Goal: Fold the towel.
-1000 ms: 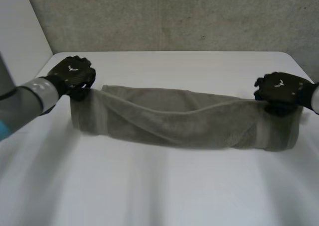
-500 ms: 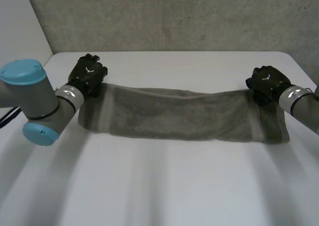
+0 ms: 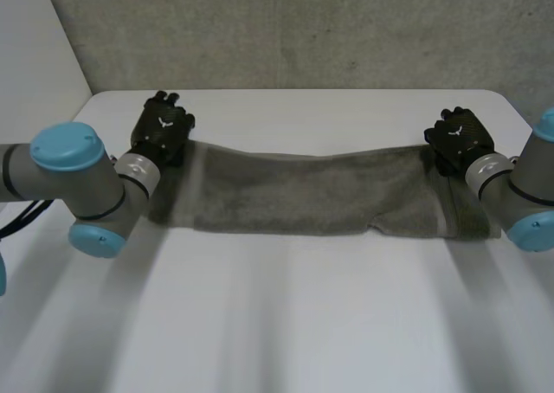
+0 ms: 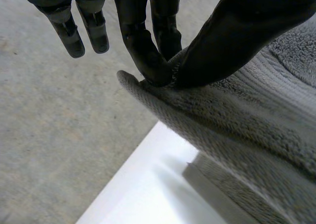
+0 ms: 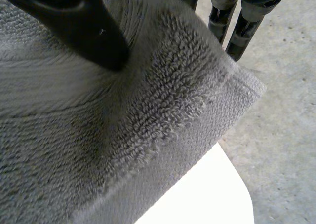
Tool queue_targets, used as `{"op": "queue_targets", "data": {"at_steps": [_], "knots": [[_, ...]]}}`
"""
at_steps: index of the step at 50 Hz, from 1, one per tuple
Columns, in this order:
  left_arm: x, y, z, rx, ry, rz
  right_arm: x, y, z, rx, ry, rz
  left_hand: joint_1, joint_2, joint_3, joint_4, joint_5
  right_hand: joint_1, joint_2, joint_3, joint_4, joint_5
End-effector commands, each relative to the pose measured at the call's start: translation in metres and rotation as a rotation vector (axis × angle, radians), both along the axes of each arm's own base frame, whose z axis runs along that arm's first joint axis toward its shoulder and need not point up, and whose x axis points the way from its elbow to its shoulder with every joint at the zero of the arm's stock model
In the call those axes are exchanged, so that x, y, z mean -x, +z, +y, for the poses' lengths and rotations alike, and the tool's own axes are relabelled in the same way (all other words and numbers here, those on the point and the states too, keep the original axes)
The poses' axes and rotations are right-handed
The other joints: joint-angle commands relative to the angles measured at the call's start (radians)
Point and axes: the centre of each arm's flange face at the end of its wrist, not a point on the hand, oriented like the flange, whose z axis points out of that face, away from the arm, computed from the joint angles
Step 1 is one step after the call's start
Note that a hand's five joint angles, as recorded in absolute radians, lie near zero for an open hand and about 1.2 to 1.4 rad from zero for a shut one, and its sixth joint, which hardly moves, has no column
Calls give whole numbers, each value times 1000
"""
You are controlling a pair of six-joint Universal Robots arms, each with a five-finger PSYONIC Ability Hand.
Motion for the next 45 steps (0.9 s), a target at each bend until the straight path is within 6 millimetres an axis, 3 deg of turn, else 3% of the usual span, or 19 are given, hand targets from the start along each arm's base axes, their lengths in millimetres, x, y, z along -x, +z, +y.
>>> {"op": "queue_targets", "data": {"at_steps": [1,2,3,7,9,15,17,18,20,24,26,29,32,38,45], "knots": [[3,-20,2,-38,-2,-18,-5,-15,-5,17,-49,12,-15,-51,-50,-55,-48,-1249,-1281,-47,-67,-1116],[4,-20,2,-36,-2,-17,-5,-15,-5,17,-49,12,-468,-504,-50,-55,-502,-1251,-1284,-47,-67,-1116],[3,-17,1,-30,4,-15,-1,-9,-9,43,-94,9,-641,-677,-50,-55,-675,-1252,-1284,-47,-67,-1116],[0,1,0,5,35,-4,3,7,-11,83,-144,4,-763,-799,-50,-55,-797,-1252,-1284,-47,-67,-1116],[-4,30,2,58,52,14,4,32,-7,122,-151,-8,-1120,-1156,-50,-55,-1153,-1252,-1284,-47,-67,-1116],[-13,60,16,89,61,24,9,55,8,131,-161,-42,-1142,-1178,-50,-55,-1176,-1252,-1284,-47,-67,-1116],[-18,74,30,100,61,26,13,75,22,128,-167,-66,-1145,-1181,-50,-55,-1177,-1252,-1284,-47,-67,-1116],[-18,74,30,100,61,26,13,75,22,128,-167,-66,-1145,-1181,-50,-55,-1177,-1252,-1284,-47,-67,-1116],[-22,80,44,90,61,16,17,81,42,62,-170,-61,-1145,-1181,-50,-55,-1177,-1252,-1284,-47,-67,-1116],[-26,73,55,45,63,-11,19,70,61,-51,-165,-39,-1145,-1181,-50,-55,-1177,-1252,-1284,-47,-67,-1116],[-31,59,61,-17,71,-58,20,54,78,-169,-138,-18,-1145,-1181,-50,-55,-1177,-1252,-1284,-47,-67,-1116],[-39,44,66,-80,84,-118,24,44,88,-218,-111,-19,-1136,-1172,-50,-55,-1170,-1196,-1229,-47,-67,-1116],[-45,33,71,-122,90,-152,34,32,91,-252,-92,-32,-1133,-1169,-50,-55,-1167,-1058,-1091,-47,-67,-1098],[-49,10,82,-193,87,-178,46,16,95,-303,-84,-51,-1136,-1172,-50,-55,-1170,-1046,-1079,-47,-67,-1086],[-49,-13,79,-242,89,-200,55,5,95,-296,-100,-39,-1133,-1169,-50,-55,-1167,-973,-1005,-47,-67,-1012]]}}
